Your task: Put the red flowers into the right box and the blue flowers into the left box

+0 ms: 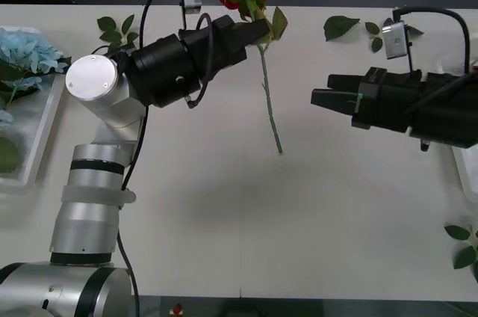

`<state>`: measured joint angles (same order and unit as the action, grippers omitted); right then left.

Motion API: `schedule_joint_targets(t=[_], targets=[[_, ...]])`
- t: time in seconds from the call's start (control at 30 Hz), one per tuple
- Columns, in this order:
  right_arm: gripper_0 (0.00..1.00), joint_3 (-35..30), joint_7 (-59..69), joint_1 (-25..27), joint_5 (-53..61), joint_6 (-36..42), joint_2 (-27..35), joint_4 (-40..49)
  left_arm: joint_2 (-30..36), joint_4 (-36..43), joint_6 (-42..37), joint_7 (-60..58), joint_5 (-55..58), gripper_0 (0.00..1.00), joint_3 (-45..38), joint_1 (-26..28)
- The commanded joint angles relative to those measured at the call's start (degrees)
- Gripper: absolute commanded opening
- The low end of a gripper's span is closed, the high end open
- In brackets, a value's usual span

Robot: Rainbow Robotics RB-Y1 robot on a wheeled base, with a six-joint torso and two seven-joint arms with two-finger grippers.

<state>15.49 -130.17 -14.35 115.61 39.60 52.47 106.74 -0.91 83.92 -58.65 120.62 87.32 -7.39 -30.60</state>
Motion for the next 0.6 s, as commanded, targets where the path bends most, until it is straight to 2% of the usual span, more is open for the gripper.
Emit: schedule_joint_targets(t=[0.03,0.3,0.5,0.6], targets=[[0.85,0.95,-1.14,-0.85,-5.65,0.39,-4.84,0.84,-0.09,1.51,2.75,3.49,-2.77,0.00,2.74,-2.27],[0.85,0.95,-0.96,-0.85,-15.06,2.15,-13.80,-0.21,-0.09,1.51,5.12,2.78,-3.56,0.00,5.72,-2.27],[0.85,0.95,-1.31,-2.96,-21.39,3.91,-21.62,-5.40,-0.09,1.51,5.12,2.52,-3.56,0.00,5.72,-2.27],[0.85,0.95,-1.22,-3.75,-23.41,4.35,-23.47,-6.98,-0.09,1.51,5.12,2.43,-3.21,0.00,5.55,-2.27]])
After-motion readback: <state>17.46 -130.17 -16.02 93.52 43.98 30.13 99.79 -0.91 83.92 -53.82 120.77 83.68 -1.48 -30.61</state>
